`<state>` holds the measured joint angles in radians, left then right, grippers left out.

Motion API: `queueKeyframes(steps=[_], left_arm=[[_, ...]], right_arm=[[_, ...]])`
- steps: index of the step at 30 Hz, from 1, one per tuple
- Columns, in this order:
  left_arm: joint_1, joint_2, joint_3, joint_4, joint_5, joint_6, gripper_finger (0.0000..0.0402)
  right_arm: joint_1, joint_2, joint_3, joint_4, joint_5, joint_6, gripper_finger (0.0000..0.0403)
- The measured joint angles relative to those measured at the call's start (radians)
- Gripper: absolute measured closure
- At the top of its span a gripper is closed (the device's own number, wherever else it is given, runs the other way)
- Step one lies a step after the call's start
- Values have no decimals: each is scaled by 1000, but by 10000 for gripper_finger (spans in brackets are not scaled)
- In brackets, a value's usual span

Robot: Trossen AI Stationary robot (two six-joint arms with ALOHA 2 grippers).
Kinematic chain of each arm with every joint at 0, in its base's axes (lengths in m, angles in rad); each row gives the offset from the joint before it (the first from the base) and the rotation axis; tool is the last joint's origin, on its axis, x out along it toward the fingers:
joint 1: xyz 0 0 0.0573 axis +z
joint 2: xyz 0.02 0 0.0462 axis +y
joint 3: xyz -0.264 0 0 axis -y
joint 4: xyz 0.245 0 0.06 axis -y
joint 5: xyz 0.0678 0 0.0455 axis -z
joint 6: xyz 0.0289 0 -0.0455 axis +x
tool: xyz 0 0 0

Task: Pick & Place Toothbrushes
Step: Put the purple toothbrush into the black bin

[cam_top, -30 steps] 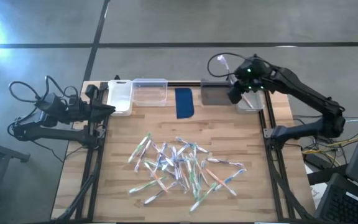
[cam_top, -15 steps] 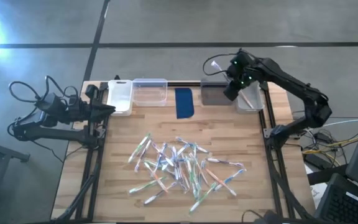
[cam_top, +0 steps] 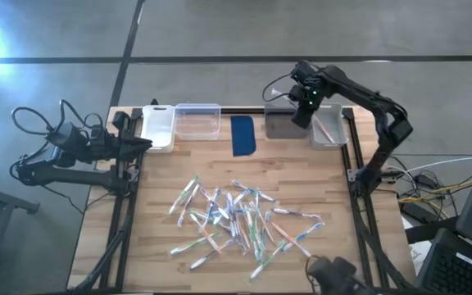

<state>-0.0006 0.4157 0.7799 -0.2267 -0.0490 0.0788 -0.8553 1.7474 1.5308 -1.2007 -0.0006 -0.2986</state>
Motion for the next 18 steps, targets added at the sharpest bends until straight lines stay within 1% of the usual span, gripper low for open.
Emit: queueKeyframes(steps=[8,18], left_arm=[[0,0,0,0,0,0,360],[0,0,0,0,0,0,360]], right_arm=[[0,112,49,-33,0,-50,382],[1,155,43,-34,-8,-60,382]])
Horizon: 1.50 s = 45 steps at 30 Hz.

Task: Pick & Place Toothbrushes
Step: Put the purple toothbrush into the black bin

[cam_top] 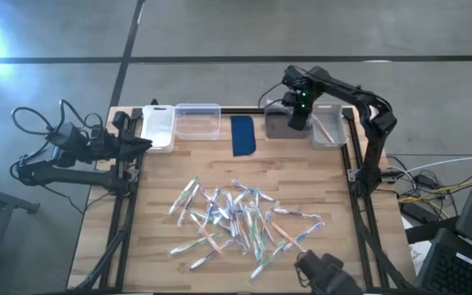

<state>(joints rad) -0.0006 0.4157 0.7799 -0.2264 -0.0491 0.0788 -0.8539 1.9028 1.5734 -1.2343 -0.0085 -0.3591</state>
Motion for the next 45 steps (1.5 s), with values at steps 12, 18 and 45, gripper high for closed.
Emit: queueKeyframes(steps=[12,18,45], left_arm=[[0,0,0,0,0,0,360],[0,0,0,0,0,0,360],[0,0,0,0,0,0,360]], right_arm=[[19,82,-3,4,-3,23,382],[18,113,-6,6,1,38,382],[13,114,-130,98,8,75,382]])
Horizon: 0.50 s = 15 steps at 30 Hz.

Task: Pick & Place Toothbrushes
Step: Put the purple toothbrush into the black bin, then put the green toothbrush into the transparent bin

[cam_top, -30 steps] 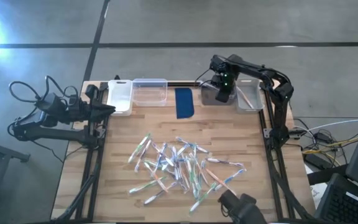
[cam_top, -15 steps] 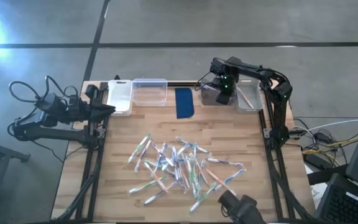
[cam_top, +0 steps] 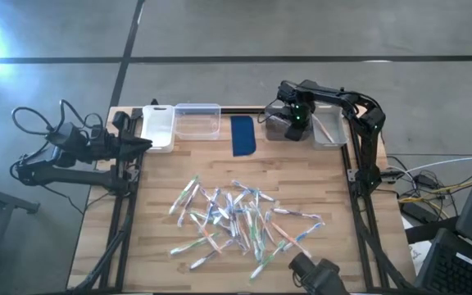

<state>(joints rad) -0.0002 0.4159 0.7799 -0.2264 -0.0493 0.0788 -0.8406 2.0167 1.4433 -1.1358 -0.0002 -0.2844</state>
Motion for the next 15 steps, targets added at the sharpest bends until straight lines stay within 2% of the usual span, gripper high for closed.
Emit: queueKeyframes(steps=[3,9,15], left_arm=[[0,0,0,0,0,0,360],[0,0,0,0,0,0,360],[0,0,0,0,0,0,360]], right_arm=[[0,0,0,2,0,8,366],[0,0,1,-1,0,16,300],[0,-35,7,-11,0,15,250]])
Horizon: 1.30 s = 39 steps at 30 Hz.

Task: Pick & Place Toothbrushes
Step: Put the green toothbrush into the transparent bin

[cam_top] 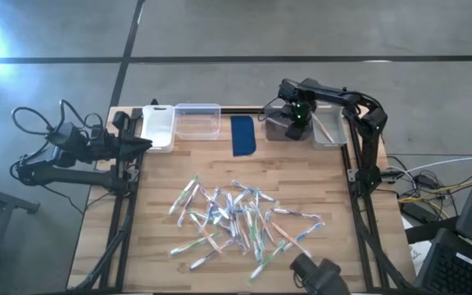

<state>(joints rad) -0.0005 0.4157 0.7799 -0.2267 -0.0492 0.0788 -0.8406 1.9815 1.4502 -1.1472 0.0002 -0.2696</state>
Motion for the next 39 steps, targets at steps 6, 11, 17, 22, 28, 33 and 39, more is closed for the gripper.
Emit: queueKeyframes(steps=[6,11,17,22,28,33,39], left_arm=[[0,0,0,0,0,0,360],[0,0,0,0,0,0,360],[0,0,0,0,0,0,360],[0,0,0,0,0,0,360],[0,0,0,0,0,0,360],[0,0,0,0,0,0,360],[0,0,0,0,0,0,360]], right_arm=[[2,-121,1,2,0,0,222],[15,-247,1,22,-35,7,224],[61,-393,1,129,-179,106,251],[144,-493,1,234,-254,186,282],[276,-572,1,378,-256,249,323],[389,-589,1,453,-256,255,356],[488,-581,1,467,-255,294,390]])
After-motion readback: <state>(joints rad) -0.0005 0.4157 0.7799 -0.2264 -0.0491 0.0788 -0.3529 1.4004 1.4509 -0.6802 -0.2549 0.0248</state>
